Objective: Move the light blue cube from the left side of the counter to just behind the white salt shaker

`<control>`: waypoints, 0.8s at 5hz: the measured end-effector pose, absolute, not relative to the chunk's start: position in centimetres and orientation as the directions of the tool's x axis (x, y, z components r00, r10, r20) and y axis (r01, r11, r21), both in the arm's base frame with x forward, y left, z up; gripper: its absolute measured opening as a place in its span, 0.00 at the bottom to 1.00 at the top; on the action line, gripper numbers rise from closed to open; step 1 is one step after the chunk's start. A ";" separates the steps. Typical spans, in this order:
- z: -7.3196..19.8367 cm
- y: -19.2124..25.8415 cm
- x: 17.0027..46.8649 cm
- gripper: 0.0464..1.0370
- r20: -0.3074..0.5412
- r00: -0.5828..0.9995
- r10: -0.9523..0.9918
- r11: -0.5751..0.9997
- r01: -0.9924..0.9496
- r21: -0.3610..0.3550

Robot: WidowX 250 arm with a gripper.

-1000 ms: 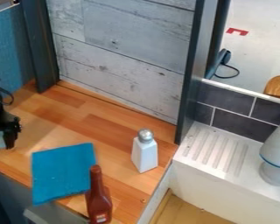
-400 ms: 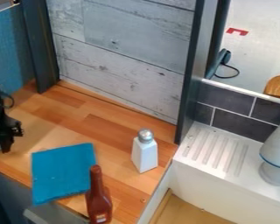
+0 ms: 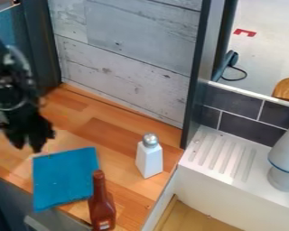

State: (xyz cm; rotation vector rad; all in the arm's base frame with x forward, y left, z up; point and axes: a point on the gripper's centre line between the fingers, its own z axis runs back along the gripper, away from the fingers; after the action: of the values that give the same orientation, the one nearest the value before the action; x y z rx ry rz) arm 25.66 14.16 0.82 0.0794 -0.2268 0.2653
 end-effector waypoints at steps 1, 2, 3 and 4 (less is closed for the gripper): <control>0.7 11.9 26.7 0.48 0.239 0.954 0.179 0.980 -0.196 0.047; -0.6 9.6 27.4 0.48 0.199 0.972 0.123 0.991 -0.132 0.034; -0.8 7.9 29.6 0.48 0.209 0.975 0.080 0.995 -0.092 0.044; -0.6 6.8 31.8 0.48 0.219 0.974 0.062 0.996 -0.074 0.049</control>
State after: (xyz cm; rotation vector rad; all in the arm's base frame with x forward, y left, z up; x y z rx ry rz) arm 31.81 6.75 -0.64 0.0571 -0.2195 0.0685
